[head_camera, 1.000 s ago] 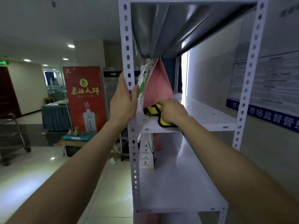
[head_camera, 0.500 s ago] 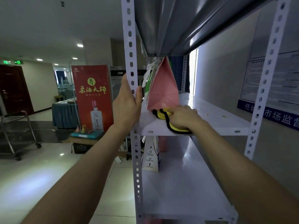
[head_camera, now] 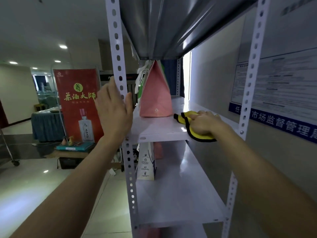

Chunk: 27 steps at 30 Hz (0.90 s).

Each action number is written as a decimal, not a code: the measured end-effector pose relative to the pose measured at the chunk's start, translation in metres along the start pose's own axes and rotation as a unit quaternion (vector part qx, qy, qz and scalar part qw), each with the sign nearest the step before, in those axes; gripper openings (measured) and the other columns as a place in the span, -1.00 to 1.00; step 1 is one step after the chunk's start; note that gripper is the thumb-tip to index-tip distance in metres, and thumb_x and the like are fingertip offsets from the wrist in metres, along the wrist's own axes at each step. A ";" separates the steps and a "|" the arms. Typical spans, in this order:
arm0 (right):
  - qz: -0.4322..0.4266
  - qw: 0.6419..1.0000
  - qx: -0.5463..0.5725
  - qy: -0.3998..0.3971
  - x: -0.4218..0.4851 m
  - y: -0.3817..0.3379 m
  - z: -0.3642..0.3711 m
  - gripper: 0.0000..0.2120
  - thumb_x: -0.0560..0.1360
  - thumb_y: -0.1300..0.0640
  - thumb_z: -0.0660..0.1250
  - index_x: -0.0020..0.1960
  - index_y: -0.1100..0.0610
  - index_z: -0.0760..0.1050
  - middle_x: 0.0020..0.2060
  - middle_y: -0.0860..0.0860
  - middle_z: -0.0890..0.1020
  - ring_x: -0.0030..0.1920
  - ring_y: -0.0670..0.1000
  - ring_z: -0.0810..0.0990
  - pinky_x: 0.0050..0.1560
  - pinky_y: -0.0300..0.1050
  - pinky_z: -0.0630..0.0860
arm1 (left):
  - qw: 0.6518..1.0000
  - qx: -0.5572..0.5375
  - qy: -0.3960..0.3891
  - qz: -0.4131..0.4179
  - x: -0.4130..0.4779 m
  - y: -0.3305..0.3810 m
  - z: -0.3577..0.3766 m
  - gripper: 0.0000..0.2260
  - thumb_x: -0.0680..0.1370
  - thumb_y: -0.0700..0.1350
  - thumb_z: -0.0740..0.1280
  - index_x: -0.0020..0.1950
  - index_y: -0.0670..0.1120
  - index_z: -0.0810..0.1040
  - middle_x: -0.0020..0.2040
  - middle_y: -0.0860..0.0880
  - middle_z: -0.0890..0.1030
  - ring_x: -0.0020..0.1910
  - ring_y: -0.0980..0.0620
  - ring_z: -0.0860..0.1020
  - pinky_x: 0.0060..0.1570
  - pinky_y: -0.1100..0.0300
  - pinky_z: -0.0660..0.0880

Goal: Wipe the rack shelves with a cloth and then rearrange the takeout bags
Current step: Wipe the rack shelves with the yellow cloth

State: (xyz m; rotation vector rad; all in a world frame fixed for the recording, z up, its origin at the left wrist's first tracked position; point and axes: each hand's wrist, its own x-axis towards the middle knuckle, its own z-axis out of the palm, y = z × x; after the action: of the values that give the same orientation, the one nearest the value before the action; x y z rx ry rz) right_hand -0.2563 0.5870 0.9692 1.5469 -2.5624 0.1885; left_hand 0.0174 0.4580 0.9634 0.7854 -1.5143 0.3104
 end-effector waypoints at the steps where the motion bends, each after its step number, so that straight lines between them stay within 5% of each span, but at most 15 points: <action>1: -0.008 1.000 -0.003 0.012 -0.001 -0.006 0.002 -0.43 0.69 0.01 0.01 0.70 -0.17 0.15 0.68 0.11 0.21 0.63 0.25 0.20 0.58 0.27 0.11 | 0.998 0.037 0.046 0.035 -0.006 0.005 -0.002 -0.52 0.74 0.03 0.22 0.62 -0.14 0.32 0.41 -0.19 0.46 0.37 -0.17 0.45 0.40 -0.09 0.38; 3: -0.066 0.997 0.008 0.036 -0.006 -0.029 0.008 -0.45 0.70 -0.01 0.00 0.68 -0.23 0.17 0.67 0.08 0.24 0.62 0.24 0.22 0.57 0.25 0.13 | 0.986 0.032 0.077 0.142 -0.019 0.025 0.003 -0.59 0.63 -0.14 0.30 0.49 -0.15 0.45 0.35 -0.22 0.48 0.34 -0.22 0.46 0.36 -0.13 0.36; 5: -0.138 0.989 0.027 0.049 -0.012 -0.045 0.015 -0.47 0.73 -0.03 -0.04 0.68 -0.29 0.14 0.67 0.02 0.24 0.62 0.21 0.21 0.55 0.25 0.15 | 0.975 0.012 -0.001 0.221 -0.027 0.051 0.017 -0.69 0.57 -0.22 0.31 0.32 -0.16 0.56 0.20 -0.20 0.54 0.18 -0.23 0.52 0.20 -0.10 0.40; 8: -0.137 0.989 0.057 0.028 -0.011 -0.022 0.012 -0.48 0.74 -0.04 -0.06 0.68 -0.29 0.11 0.69 -0.03 0.20 0.65 0.14 0.17 0.56 0.22 0.17 | 0.970 0.028 -0.194 0.142 -0.025 0.072 0.040 -0.73 0.65 -0.16 0.24 0.32 -0.14 0.57 0.16 -0.15 0.58 0.15 -0.21 0.53 0.17 -0.05 0.38; 12: 0.020 0.999 0.027 -0.014 0.003 0.044 0.003 -0.43 0.70 0.00 0.00 0.71 -0.13 0.11 0.71 0.07 0.12 0.69 0.22 0.08 0.64 0.25 0.11 | 0.945 0.061 -0.320 0.036 -0.027 0.056 0.055 -0.70 0.74 -0.02 0.16 0.35 -0.15 0.52 0.27 -0.18 0.58 0.27 -0.22 0.50 0.30 -0.13 0.43; 15: 0.100 0.994 0.000 -0.046 0.025 0.041 -0.006 -0.37 0.65 0.02 0.09 0.72 -0.07 0.12 0.71 0.08 0.11 0.69 0.26 0.08 0.64 0.25 0.07 | 0.932 0.052 -0.359 0.004 -0.030 0.053 0.057 -0.69 0.74 0.01 0.15 0.33 -0.14 0.52 0.27 -0.17 0.58 0.27 -0.21 0.49 0.32 -0.13 0.42; 19: -0.018 0.998 0.017 -0.059 0.061 0.014 0.003 -0.42 0.68 -0.09 0.00 0.70 -0.25 0.06 0.72 0.01 0.08 0.71 0.19 0.03 0.67 0.23 -0.01 | 0.920 0.072 -0.386 0.007 -0.032 0.051 0.059 -0.69 0.73 0.02 0.13 0.18 -0.15 0.57 0.17 -0.15 0.60 0.18 -0.20 0.53 0.30 -0.16 0.47; 22: -0.014 0.993 0.036 -0.114 0.094 0.042 -0.001 -0.46 0.74 -0.11 0.01 0.71 -0.22 0.06 0.71 0.07 0.10 0.69 0.22 0.10 0.66 0.21 0.09 | 0.916 0.087 -0.392 0.014 -0.032 0.054 0.058 -0.68 0.73 0.01 0.11 0.09 -0.16 0.57 0.10 -0.15 0.59 0.13 -0.20 0.53 0.25 -0.16 0.49; 25: 0.102 0.990 -0.031 -0.097 0.123 0.049 -0.003 -0.50 0.67 -0.11 0.14 0.57 0.03 0.33 0.63 0.16 0.28 0.55 0.30 0.35 0.56 0.21 0.31 | 0.914 0.105 -0.392 0.026 -0.032 0.056 0.057 -0.68 0.73 0.00 0.11 0.08 -0.16 0.57 0.10 -0.16 0.58 0.14 -0.19 0.52 0.24 -0.14 0.49; 27: 0.065 0.994 -0.025 -0.088 0.134 0.032 0.002 -0.45 0.64 -0.12 0.11 0.61 -0.06 0.29 0.63 0.09 0.30 0.53 0.28 0.39 0.52 0.24 0.34 | 0.912 0.107 -0.395 0.024 -0.032 0.053 0.058 -0.67 0.73 0.00 0.10 0.12 -0.15 0.58 0.12 -0.15 0.58 0.16 -0.19 0.51 0.25 -0.14 0.49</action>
State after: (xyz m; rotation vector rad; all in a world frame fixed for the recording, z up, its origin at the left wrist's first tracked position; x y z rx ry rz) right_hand -0.3462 0.4853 0.9911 1.4404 -2.7810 -0.0001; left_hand -0.0633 0.4689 0.9399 1.1274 -2.2891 0.1993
